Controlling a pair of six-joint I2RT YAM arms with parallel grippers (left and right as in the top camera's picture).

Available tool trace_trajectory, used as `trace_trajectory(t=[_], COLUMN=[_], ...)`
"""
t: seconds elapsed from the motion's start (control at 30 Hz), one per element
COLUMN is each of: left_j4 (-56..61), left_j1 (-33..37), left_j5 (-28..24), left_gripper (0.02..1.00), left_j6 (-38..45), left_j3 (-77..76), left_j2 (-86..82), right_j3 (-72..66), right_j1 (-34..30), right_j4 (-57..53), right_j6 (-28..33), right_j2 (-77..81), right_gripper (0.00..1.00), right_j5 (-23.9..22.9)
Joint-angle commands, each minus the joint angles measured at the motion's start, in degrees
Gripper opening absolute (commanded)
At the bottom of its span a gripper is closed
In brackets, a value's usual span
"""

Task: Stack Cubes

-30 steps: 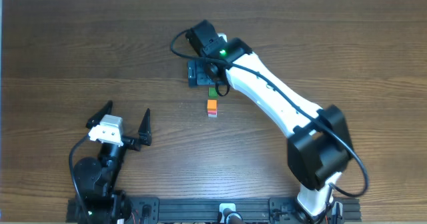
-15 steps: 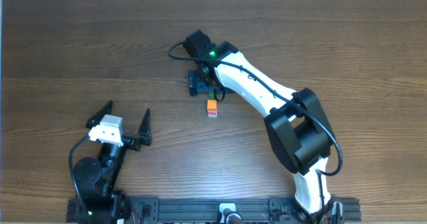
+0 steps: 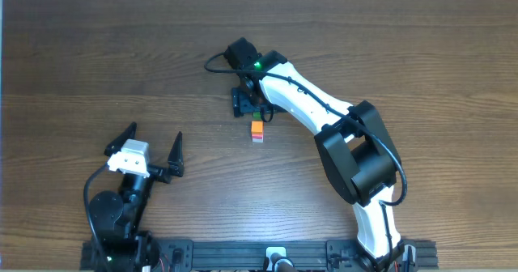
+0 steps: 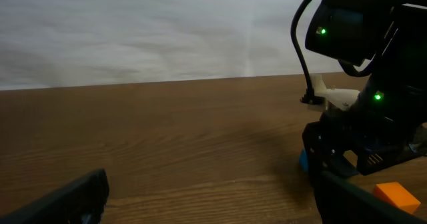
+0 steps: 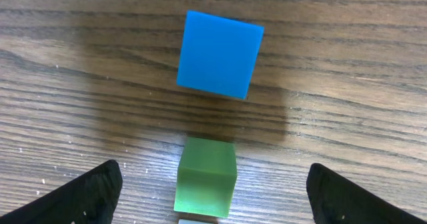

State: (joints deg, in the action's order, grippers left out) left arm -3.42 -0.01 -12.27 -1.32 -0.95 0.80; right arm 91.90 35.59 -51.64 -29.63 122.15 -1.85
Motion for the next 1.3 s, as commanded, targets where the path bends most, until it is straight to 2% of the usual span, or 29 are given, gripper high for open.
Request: trace_trajectory(t=[0.03,0.47,0.6,0.8,0.97,1.17,1.3], left_j4=[0.3,0.3,0.3,0.3,0.3,0.3,0.3], left_j1=[0.3,0.3,0.3,0.3,0.3,0.3,0.3], left_j5=[-0.8,-0.8,-0.8,-0.8,-0.8,-0.8,-0.8], left_gripper=[1.0,1.0,1.0,0.996,1.0,1.0,0.996], left_j6=[-0.6,-0.6,-0.6,-0.6,-0.6,-0.6,-0.6], left_j3=[0.6,0.6,0.6,0.6,0.6,0.6,0.6], left_j2=[-0.4,-0.4,-0.4,-0.4,-0.4,-0.4,-0.4], right_j3=[1.2,1.2,1.2,1.2,1.2,1.2,1.2], right_j1=[-0.4,-0.4,-0.4,-0.3,-0.3,-0.3,-0.3], right_j4=[0.0,0.4,0.6,0.4,0.3,0.0,0.0], right_j6=[0.5,0.5,0.5,0.5,0.3,0.3,-0.1], right_j2=[1.8,2.7,2.7,2.7,2.7,2.7,2.7], right_gripper=[0.884,0.759,0.678,0.623,0.531,0.507,0.435], right_j5=[0.1,0.1,0.1,0.1,0.1,0.3,0.4])
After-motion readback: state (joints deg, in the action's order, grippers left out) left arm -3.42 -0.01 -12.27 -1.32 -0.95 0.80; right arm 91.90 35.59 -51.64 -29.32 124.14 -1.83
